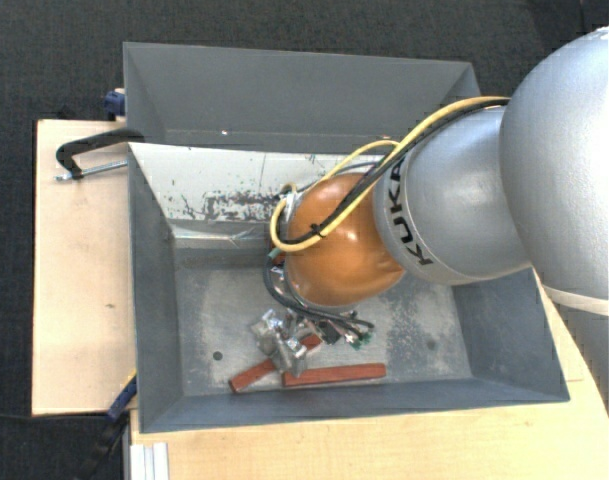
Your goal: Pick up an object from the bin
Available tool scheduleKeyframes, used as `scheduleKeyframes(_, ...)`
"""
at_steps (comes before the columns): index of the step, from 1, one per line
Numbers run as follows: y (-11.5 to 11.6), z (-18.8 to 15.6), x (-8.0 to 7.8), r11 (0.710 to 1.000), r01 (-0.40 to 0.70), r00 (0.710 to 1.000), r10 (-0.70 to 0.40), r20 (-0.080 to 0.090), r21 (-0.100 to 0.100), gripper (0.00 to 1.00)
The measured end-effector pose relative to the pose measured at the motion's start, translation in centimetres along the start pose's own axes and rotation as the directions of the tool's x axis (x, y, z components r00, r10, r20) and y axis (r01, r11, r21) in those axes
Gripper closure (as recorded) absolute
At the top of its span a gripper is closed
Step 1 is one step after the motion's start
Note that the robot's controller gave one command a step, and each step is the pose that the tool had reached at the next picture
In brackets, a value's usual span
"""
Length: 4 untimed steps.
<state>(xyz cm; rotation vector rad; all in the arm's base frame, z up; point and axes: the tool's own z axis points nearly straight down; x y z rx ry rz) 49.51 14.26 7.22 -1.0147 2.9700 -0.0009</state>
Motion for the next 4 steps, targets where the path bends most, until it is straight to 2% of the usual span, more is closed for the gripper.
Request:
scheduleKeyframes(1,0.0,0.0,-0.1,1.000,0.000,1.000,0.000,0.005,0.000,0.00)
scheduleKeyframes(2,0.1,0.2,0.1,1.000,-0.001,1.000,0.001,-0.002,-0.003,1.00)
scheduleKeyframes(3,0.1,0.2,0.2,1.000,-0.001,1.000,0.001,-0.002,-0.003,1.00)
scheduleKeyframes(4,0.4,-20.9,-2.0,1.000,0.000,1.000,0.000,0.002,-0.002,1.00)
